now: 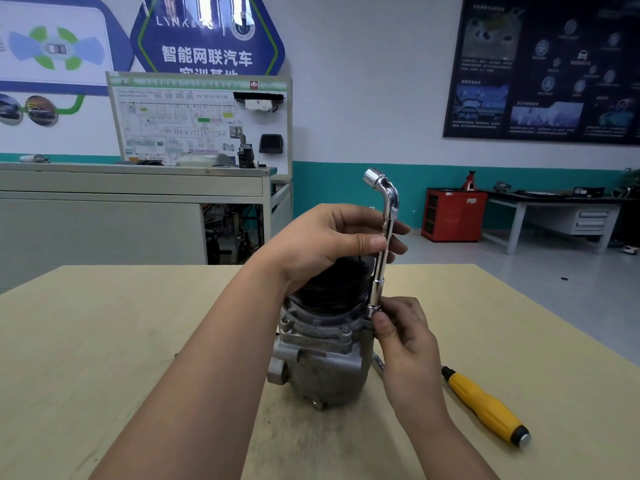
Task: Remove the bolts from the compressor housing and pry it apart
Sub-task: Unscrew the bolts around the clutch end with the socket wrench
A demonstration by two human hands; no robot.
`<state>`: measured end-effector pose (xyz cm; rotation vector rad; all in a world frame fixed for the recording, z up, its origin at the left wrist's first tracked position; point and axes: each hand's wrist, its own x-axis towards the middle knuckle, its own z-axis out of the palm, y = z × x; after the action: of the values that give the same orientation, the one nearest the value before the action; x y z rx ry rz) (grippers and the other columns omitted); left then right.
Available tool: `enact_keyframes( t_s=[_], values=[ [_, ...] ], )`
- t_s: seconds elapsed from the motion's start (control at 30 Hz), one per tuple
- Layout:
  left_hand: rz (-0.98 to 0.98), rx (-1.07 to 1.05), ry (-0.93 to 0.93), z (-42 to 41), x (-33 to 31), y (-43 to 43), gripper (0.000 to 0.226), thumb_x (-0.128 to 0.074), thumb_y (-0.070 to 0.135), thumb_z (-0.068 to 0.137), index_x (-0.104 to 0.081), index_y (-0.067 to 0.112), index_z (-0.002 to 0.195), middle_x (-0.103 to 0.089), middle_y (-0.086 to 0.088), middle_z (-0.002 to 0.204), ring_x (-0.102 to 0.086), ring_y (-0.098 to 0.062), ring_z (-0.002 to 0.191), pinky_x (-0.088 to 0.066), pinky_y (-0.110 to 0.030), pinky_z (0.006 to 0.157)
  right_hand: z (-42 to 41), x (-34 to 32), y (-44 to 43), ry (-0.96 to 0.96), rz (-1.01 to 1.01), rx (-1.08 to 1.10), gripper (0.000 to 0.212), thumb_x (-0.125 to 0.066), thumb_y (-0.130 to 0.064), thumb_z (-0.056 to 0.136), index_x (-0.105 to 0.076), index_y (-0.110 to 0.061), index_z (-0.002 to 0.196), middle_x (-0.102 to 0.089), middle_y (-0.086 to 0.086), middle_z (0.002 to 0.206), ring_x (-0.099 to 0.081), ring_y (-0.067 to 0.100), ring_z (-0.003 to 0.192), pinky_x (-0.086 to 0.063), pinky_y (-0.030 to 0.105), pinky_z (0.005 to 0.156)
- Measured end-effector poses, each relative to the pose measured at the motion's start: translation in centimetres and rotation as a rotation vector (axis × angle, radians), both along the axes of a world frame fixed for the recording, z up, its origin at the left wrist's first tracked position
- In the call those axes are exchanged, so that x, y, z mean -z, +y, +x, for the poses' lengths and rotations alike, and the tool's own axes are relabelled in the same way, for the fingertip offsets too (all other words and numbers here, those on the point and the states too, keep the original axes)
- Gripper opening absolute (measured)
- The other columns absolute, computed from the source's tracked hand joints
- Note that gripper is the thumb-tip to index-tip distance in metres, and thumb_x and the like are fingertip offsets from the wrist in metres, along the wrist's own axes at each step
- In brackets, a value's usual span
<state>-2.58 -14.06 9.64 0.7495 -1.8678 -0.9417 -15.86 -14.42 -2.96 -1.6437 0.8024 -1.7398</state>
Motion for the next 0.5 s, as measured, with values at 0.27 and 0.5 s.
enact_keyframes(
  t_s=[0.27,0.5],
  values=[
    [0.046,0.020,0.083,-0.15,0.15,-0.15,0.015,-0.058,-0.007,0.084,-0.063,0.008,0.085,-0.074,-0.001,0.073,-0.071,-0.012,0.072,-0.054,-0.019,0.069,0.11,-0.07,0.15,0.041,0.000,-0.003,0.023,-0.047,-0.004,0.094,-0.061,-0.022,0.090,-0.054,0.004,0.092,-0.054,0.000,0.085,-0.040,0.008,0.075],
    [0.024,-0.012,0.071,-0.30,0.00,-0.02,0.022,-0.069,0.012,0.061,-0.061,0.011,0.082,-0.072,0.003,0.069,-0.070,-0.008,0.071,-0.053,-0.017,0.072,0.06,0.53,-0.06,-0.047,0.060,-0.034,0.009,-0.060,-0.019,0.087,-0.055,-0.025,0.091,-0.062,-0.011,0.083,-0.059,0.005,0.080,-0.049,0.019,0.072]
  ],
)
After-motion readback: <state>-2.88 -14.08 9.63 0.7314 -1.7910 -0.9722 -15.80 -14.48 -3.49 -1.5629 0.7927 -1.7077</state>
